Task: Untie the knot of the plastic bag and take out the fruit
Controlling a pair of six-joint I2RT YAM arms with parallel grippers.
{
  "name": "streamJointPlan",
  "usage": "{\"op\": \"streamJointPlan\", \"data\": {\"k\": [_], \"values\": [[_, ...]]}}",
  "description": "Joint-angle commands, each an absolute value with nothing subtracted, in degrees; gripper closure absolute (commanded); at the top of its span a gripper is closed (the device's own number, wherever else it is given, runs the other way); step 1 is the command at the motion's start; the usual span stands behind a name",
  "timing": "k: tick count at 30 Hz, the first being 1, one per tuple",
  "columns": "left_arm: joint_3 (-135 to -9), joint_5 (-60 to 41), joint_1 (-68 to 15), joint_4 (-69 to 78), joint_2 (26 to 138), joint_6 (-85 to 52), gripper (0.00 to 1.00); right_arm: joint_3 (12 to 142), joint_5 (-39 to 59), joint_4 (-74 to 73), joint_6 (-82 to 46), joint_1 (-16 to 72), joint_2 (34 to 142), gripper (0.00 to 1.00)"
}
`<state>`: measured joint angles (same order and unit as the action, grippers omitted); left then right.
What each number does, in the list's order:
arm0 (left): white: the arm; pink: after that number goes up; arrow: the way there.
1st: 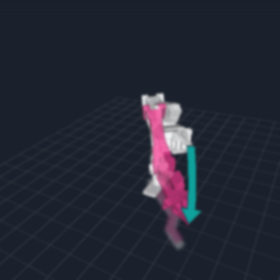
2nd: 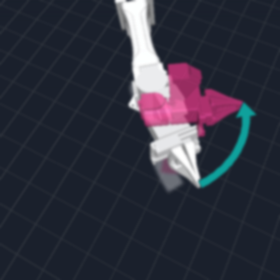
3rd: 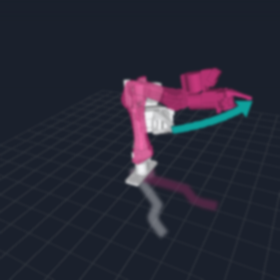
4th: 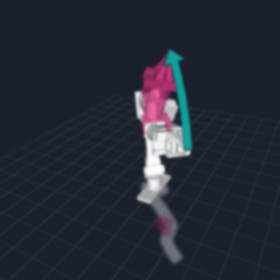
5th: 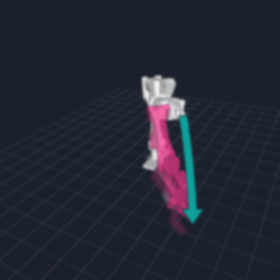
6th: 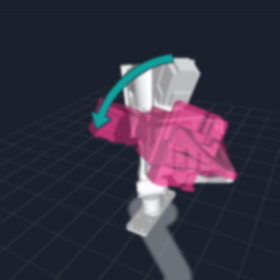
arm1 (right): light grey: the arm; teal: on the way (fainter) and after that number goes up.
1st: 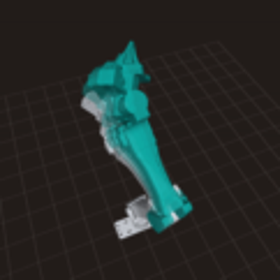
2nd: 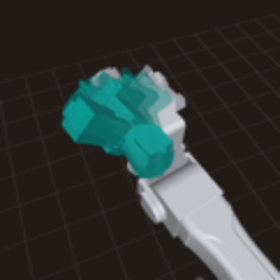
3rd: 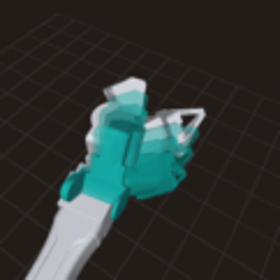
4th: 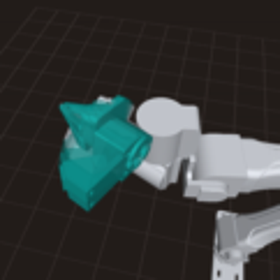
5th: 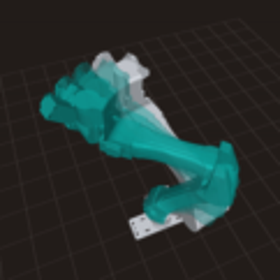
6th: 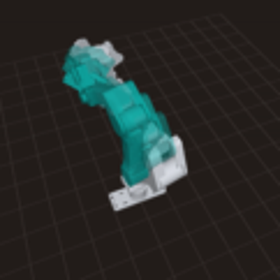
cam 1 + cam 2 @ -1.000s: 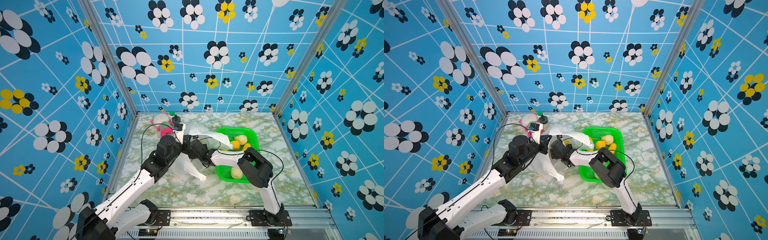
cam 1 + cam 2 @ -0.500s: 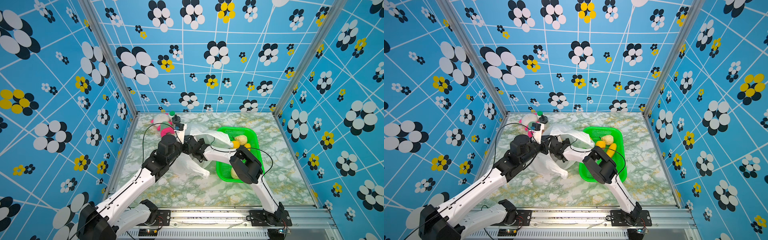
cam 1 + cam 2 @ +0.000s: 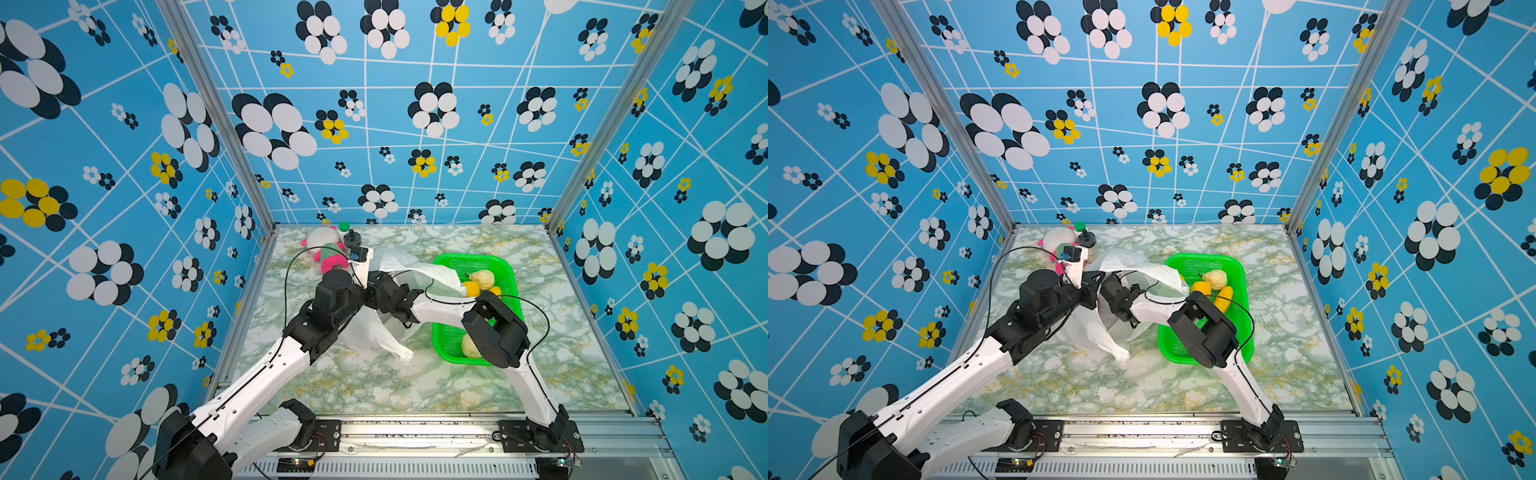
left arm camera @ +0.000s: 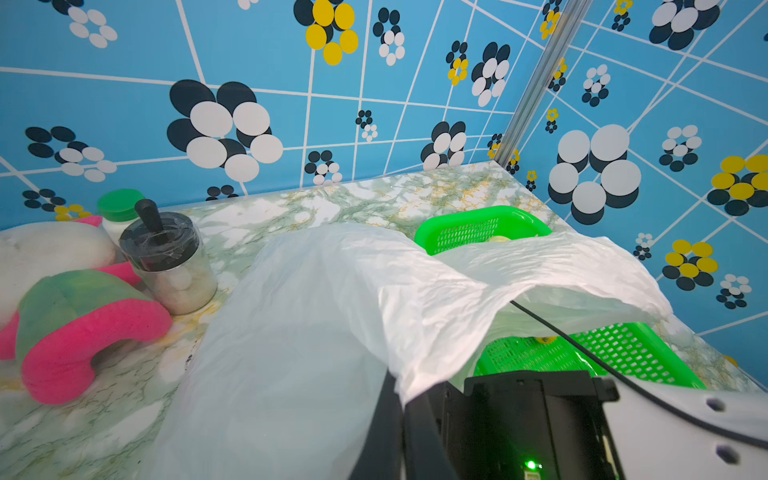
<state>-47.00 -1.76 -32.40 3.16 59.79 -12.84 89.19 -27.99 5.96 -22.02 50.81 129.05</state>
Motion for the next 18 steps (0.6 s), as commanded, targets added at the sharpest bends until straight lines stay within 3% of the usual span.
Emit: {"op": "streamJointPlan", "data": {"k": [1, 3, 8, 14, 18], "values": [[-48.4, -2.2, -32.5, 2.6, 58.5, -13.4, 1.00, 86.0, -25.9, 4.9, -22.7, 50.7, 123.0, 0.47], [-48.3, -2.0, -32.5, 2.6, 58.5, -13.1, 1.00, 84.4, -25.2, 4.7, -22.9, 50.8, 120.3, 0.54], [-48.3, -1.8, -32.4, 2.8, 58.8, -12.8, 1.00, 77.8, -24.3, 1.5, -22.9, 51.2, 112.3, 0.61], [-48.1, -1.6, -32.4, 2.5, 58.6, -12.7, 1.00, 72.7, -23.6, 0.8, -24.3, 51.8, 105.6, 0.68], [-47.2, -1.8, -32.3, 3.0, 57.9, -12.9, 1.00, 67.9, -22.7, -2.1, -24.7, 52.6, 101.0, 0.67]]}}
